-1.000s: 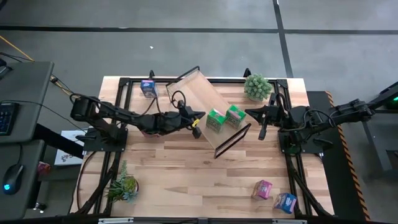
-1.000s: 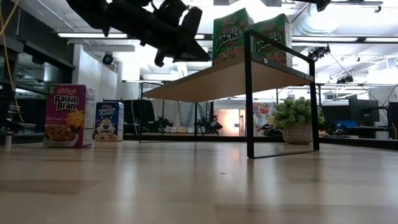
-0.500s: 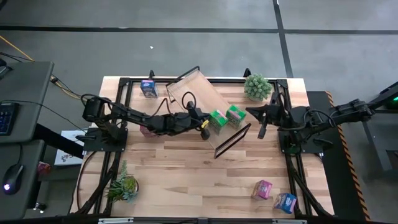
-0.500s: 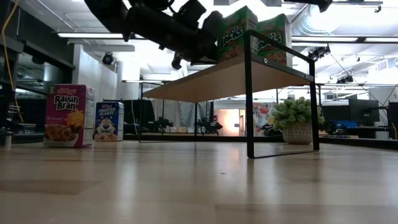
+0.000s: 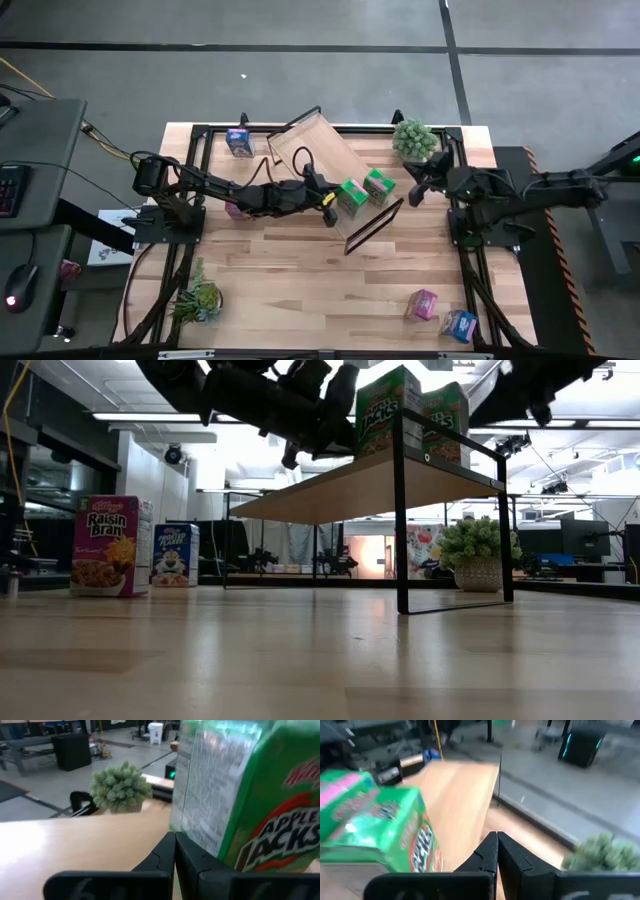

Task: Stack cereal on shelf
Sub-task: Put the green cereal box aligned with the other green cereal box on the shelf

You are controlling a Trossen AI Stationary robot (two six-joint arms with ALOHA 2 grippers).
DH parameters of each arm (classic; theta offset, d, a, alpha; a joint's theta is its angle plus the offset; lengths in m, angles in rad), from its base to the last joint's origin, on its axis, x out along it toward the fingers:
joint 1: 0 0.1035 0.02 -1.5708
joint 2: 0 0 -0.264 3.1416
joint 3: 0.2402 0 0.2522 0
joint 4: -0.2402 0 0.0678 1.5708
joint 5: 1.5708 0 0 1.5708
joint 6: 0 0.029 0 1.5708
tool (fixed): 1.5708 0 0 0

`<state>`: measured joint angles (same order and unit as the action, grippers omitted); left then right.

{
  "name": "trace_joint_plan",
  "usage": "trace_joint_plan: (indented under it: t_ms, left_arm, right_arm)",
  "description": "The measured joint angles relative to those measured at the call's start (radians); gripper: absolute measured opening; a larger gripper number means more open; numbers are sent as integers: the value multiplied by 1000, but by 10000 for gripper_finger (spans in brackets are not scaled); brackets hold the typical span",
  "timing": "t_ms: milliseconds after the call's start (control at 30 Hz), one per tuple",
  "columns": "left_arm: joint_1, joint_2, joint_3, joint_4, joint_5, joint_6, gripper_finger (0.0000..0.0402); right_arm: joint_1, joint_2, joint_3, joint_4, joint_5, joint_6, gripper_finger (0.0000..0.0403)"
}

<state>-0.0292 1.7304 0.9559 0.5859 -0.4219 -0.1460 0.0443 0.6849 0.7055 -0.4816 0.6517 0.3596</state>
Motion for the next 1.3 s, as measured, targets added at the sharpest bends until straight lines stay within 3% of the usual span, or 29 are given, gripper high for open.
trace_joint_plan:
  t_ms: [233, 433, 700, 1033, 1167, 1300]
  left_arm:
    - [0, 0, 0, 14, 21, -5, 0]
    - [-1, 2, 0, 22, 23, -7, 0]
    - [-4, 67, -1, 108, 53, -18, 0]
    - [-4, 67, -1, 97, 15, 39, 0]
    - [-4, 11, -1, 10, -41, 92, 0]
    - [-13, -74, -1, -110, -20, 114, 0]
  right_arm:
    - [-218, 3, 0, -34, -428, 28, 0]
    - [-346, 34, 0, -56, -653, 13, 0]
    - [-434, 109, 0, -15, -891, 2, 0]
    - [-437, 132, 0, 11, -933, 0, 0]
    - [-437, 132, 0, 37, -972, -1, 0]
    - [-436, 132, 0, 36, -979, -1, 0]
